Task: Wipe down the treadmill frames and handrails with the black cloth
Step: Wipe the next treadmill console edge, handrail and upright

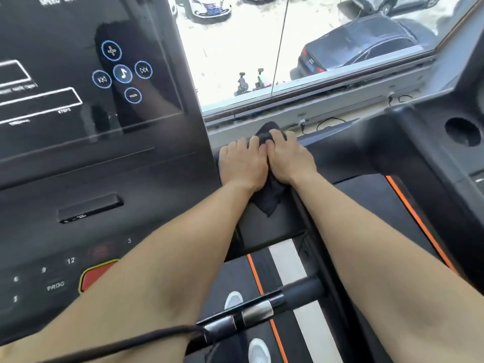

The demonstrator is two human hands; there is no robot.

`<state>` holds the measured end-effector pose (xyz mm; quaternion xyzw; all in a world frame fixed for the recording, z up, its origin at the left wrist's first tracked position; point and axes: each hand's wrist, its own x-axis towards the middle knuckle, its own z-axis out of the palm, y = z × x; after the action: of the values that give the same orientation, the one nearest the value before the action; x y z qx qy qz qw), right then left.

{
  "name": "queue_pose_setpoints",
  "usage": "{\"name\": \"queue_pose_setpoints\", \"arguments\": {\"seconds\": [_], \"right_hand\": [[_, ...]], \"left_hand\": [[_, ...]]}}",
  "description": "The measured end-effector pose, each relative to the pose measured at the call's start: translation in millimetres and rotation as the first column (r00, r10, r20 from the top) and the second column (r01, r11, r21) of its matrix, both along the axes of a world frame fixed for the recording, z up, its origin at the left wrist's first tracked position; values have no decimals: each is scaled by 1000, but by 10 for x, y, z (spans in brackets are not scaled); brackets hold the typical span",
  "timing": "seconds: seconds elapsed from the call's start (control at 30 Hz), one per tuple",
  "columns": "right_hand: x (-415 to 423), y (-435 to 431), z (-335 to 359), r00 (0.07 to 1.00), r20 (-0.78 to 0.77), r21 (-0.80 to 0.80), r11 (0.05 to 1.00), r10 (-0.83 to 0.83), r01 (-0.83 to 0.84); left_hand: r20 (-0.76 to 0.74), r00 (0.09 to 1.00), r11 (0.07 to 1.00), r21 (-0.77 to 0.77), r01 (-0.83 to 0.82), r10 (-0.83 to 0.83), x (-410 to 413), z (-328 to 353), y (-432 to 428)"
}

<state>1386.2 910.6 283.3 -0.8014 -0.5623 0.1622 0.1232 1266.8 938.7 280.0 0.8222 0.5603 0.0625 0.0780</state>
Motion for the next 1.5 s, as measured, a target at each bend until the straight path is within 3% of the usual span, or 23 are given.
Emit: {"name": "queue_pose_setpoints", "arguments": {"seconds": [0.17,0.37,0.57,0.7,0.93,1.13,1.5], "right_hand": [[-137,-857,13,992,127,-22,1000,6,-3],[-187,-1587,-131,946,324,-13,1000,22,-19],[-54,-1054,-104,988,150,5,999,-47,47],[46,-515,-77,987,-75,-22,990,-139,138],[107,-125,34,956,-183,-93,972,-229,215],[25,-546,54,977,-166,-36,991,-130,126],[243,-2257,8,871,-470,-171,983,-139,65]], "left_hand": [[-62,993,993,-64,101,-105,-166,-48,-621],[-87,991,992,-72,100,-106,-219,-56,-1373],[-39,992,990,-81,116,-119,1,-59,-823],[-9,996,991,-108,83,-84,177,-71,-358],[21,998,998,-36,54,-54,312,-54,34],[26,998,996,-53,67,-65,151,-87,-395],[33,995,988,-120,99,-96,271,-108,-2107]]}}
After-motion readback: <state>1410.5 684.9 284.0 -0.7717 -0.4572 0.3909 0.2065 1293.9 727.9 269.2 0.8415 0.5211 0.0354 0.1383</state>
